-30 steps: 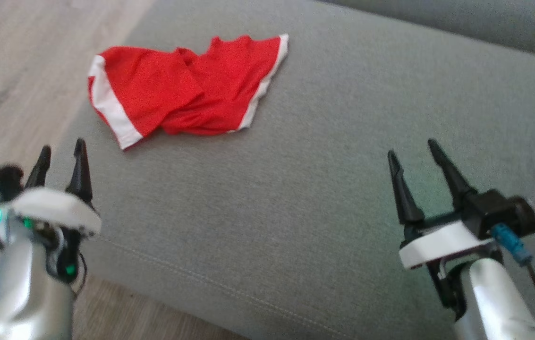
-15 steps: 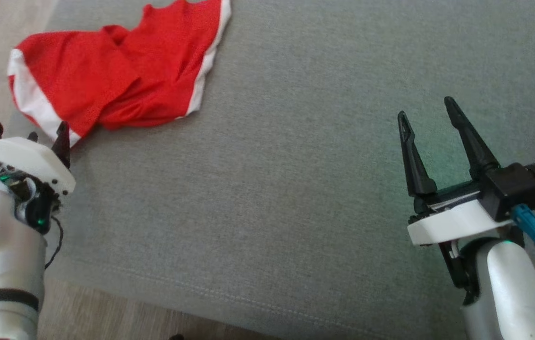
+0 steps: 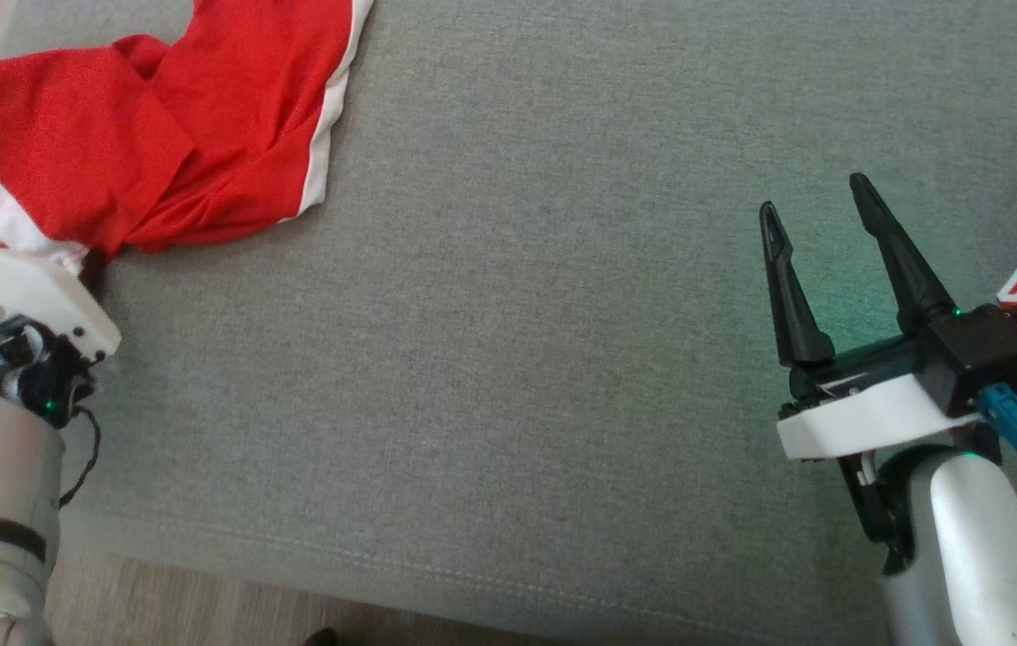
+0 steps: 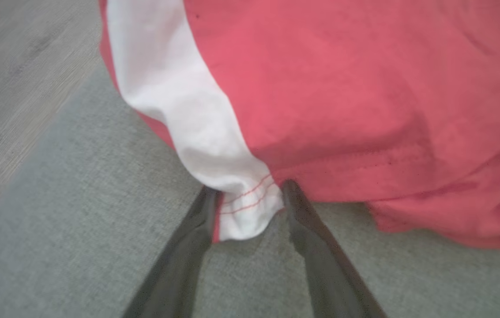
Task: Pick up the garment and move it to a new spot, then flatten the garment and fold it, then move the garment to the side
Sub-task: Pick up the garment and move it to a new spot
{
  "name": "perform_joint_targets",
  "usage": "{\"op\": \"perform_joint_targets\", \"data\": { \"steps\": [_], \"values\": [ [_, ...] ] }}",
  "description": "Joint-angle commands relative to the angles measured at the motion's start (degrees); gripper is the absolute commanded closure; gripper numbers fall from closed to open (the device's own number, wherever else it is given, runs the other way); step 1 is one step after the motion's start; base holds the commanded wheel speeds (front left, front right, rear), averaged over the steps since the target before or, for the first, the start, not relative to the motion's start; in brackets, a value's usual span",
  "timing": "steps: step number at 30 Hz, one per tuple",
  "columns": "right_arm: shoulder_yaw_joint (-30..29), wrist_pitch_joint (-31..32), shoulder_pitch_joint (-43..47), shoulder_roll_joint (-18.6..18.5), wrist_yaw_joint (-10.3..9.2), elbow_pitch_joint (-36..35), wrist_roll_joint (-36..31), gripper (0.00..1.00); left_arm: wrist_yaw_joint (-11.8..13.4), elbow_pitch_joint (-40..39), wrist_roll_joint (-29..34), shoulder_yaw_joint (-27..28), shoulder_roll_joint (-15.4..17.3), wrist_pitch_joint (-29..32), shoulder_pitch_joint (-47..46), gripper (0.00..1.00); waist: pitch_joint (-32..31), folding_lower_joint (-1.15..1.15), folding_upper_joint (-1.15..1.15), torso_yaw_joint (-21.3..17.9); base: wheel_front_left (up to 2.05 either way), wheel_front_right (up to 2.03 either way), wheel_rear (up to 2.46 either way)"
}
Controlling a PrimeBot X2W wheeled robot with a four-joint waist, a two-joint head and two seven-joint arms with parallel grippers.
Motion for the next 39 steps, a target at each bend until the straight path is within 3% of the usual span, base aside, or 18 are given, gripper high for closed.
{"op": "perform_joint_targets", "data": {
  "steps": [1, 9, 23, 31, 39],
  "values": [
    [1.21, -0.41, -1.56, -0.03, 0.1, -2.12, 0.21, 0.0, 0.09, -0.61, -0.41, 0.39, 3.03, 0.76, -0.99, 1.0, -0.15, 0.0, 0.0, -0.14, 0.0, 0.0, 0.0],
    [1.15, -2.45, -1.08, -0.03, 0.1, 0.62, 2.5, 0.0, 0.09, -6.06, -4.39, -5.84, 2.39, 0.14, 1.24, 1.0, -4.04, 0.0, 0.0, -0.88, 0.0, 0.0, 0.0],
    [1.46, -6.65, 0.16, -0.03, 0.1, 6.86, 7.07, 0.0, 0.09, -26.96, -11.9, -18.55, 1.1, -0.06, 6.68, 1.0, -12.44, 0.0, 0.0, -2.64, 0.0, 0.0, 0.0],
    [1.37, -8.3, -0.56, -0.03, 0.1, 8.63, 8.36, 0.0, 2.18, -35.92, -8.37, -23.31, -2.82, -1.21, 7.53, 1.0, -13.42, 0.0, 0.0, -6.01, 0.0, 0.0, 0.0],
    [1.34, -8.88, -2.31, -0.03, 0.1, 8.97, 8.62, 0.0, 3.65, -38.05, -3.32, -29.28, -8.0, -3.26, 5.88, 1.0, -11.16, 0.0, 0.0, -11.4, 0.0, 0.0, 0.0]
  ]
}}
